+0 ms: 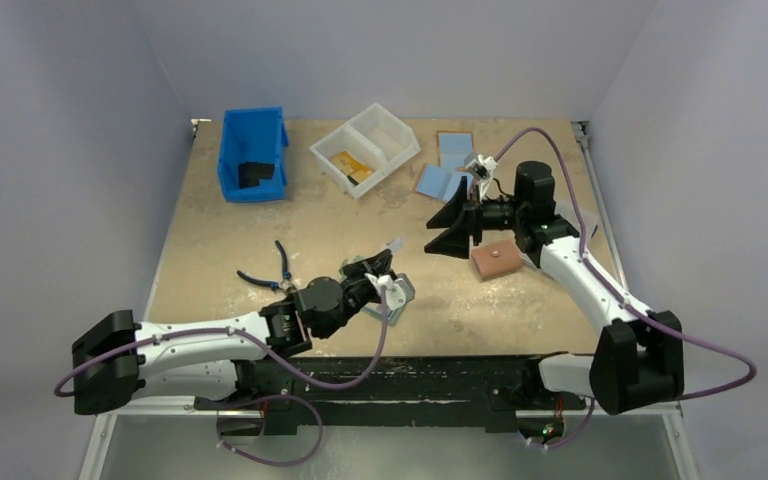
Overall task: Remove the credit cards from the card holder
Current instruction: Place the credit card in the storage box.
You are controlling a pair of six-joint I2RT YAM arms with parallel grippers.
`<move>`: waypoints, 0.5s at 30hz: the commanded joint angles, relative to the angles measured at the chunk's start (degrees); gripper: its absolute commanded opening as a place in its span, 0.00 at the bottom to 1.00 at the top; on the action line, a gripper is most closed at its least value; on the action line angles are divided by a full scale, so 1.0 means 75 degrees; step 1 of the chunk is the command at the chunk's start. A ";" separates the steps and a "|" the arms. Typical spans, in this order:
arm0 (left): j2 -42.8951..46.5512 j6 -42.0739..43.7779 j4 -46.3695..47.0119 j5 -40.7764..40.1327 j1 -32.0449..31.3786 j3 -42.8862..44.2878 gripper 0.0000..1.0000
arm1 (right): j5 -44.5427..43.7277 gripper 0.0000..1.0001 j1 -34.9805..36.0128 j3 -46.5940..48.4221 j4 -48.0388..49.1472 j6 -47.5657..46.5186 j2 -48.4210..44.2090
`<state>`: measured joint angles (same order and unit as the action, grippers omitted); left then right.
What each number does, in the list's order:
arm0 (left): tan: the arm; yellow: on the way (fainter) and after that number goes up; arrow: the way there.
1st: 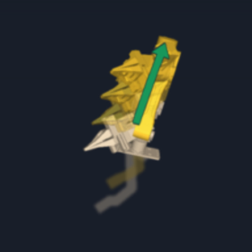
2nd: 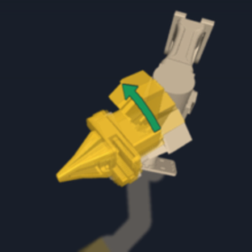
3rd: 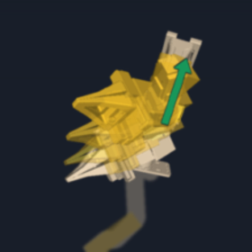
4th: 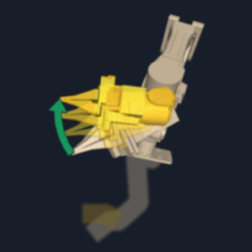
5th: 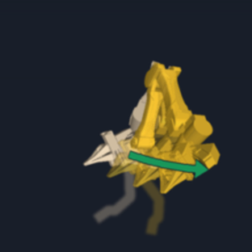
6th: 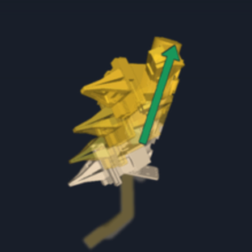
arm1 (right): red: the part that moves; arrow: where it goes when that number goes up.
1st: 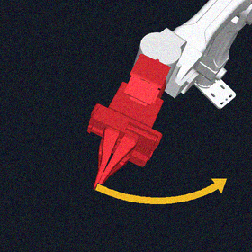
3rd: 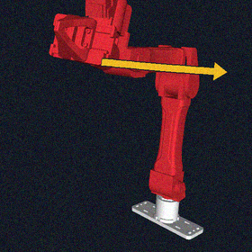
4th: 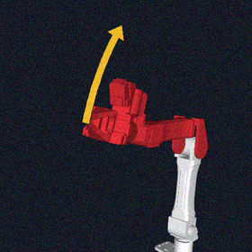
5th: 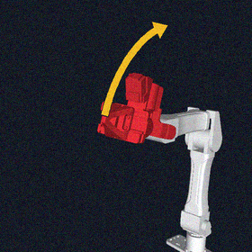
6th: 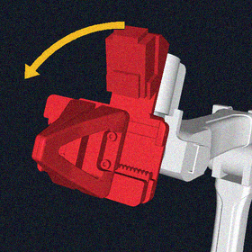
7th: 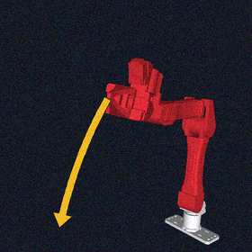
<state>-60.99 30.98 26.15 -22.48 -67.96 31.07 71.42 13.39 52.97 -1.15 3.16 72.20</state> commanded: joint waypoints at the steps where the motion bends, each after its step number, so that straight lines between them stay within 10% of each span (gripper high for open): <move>1: -0.0687 0.1899 0.1990 -0.1499 -0.0233 0.0001 0.00 | -0.0746 0.97 -0.0097 -0.0577 0.3063 0.4092 0.0304; 15: -0.1682 0.2138 0.2630 -0.1331 -0.0484 0.0227 0.00 | -0.1725 0.93 0.0312 -0.0867 0.3526 0.6980 0.1322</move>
<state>-72.36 46.11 41.17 -32.21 -70.83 31.00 60.49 13.37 46.54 23.59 50.11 80.90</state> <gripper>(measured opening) 0.030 0.950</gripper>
